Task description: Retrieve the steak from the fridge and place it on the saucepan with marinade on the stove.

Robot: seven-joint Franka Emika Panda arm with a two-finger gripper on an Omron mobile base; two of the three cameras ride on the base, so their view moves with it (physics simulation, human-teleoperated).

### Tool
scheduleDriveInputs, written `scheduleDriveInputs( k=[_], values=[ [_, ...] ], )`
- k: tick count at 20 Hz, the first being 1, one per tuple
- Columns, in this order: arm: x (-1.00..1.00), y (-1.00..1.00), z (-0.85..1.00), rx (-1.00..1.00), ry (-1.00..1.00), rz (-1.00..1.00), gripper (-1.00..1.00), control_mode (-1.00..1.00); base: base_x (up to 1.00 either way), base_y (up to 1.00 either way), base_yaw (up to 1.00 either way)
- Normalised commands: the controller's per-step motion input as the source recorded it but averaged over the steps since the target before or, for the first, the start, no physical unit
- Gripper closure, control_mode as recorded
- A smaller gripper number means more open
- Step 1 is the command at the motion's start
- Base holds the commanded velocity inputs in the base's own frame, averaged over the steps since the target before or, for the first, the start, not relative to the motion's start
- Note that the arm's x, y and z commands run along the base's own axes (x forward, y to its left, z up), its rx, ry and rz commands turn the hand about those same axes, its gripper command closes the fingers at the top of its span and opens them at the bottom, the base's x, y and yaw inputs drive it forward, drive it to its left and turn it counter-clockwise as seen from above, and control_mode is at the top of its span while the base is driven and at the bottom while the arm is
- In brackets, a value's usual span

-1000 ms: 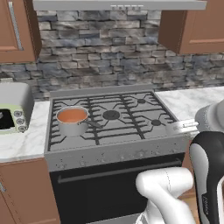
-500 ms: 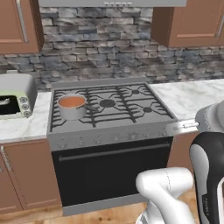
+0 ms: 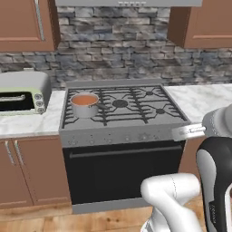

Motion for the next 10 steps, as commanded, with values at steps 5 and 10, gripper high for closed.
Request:
scheduleDriveInputs(
  k=[5,10],
  values=[
    [0.00,0.00,0.00,0.00,0.00,0.00,-1.00,1.00,-0.30,0.00,0.26],
    [0.00,0.00,0.00,0.00,0.00,0.00,-1.00,1.00,-0.26,0.00,0.43]
  ],
)
